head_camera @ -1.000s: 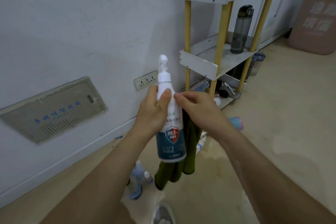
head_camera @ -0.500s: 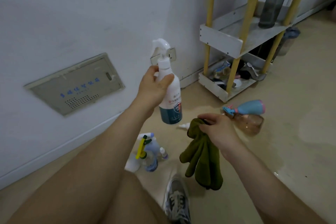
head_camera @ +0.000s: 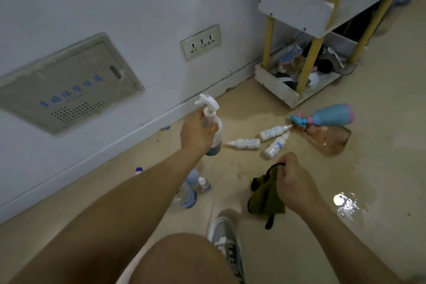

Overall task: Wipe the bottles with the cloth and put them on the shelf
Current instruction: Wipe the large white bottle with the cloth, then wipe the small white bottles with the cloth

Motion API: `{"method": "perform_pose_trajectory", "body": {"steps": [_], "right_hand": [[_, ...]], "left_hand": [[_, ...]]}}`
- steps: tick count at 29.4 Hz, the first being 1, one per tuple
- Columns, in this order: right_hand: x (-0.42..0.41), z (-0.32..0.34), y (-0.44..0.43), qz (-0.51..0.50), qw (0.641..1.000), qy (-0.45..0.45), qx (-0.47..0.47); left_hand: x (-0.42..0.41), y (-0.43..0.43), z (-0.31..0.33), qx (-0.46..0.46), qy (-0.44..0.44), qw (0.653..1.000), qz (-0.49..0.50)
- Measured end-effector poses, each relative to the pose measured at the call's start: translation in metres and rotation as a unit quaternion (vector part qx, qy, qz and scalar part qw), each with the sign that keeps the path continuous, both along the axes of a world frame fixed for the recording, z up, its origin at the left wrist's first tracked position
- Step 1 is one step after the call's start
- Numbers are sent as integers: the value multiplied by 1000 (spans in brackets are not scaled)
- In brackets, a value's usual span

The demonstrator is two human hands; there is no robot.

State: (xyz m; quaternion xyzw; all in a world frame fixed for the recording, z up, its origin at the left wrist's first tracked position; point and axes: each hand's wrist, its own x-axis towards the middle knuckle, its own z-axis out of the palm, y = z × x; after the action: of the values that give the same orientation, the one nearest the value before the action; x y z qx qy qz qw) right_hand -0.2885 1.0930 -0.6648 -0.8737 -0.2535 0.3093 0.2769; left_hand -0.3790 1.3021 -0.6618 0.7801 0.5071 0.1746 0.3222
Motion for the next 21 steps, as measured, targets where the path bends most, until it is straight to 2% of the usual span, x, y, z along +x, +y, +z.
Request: {"method": "perform_pose_trajectory", "body": {"steps": [3,5,7,9,11,13,18,21], "right_hand": [[11,-21,1,-108,991,65,34],[19,-33,-1,-199,965,144,93],[24,-47,-4,-290,893,282,197],[26,-56,-6,-352,791,417,277],[27,-67,-8,-380,715,497,312],[27,-79,-9,-403,666,534,329],[23,-94,-11,-394,610,606,325],[27,-90,-17,-357,616,614,340]], "left_hand": [[1,13,-48,-28,34,997,69],[3,19,-73,-35,67,993,92],[8,25,-96,-43,77,989,117],[9,31,-113,-60,67,984,153],[8,36,-127,-64,62,980,179],[9,37,-134,-63,73,977,191],[15,28,-124,-117,76,962,235],[10,2,-113,-151,32,953,260]]}}
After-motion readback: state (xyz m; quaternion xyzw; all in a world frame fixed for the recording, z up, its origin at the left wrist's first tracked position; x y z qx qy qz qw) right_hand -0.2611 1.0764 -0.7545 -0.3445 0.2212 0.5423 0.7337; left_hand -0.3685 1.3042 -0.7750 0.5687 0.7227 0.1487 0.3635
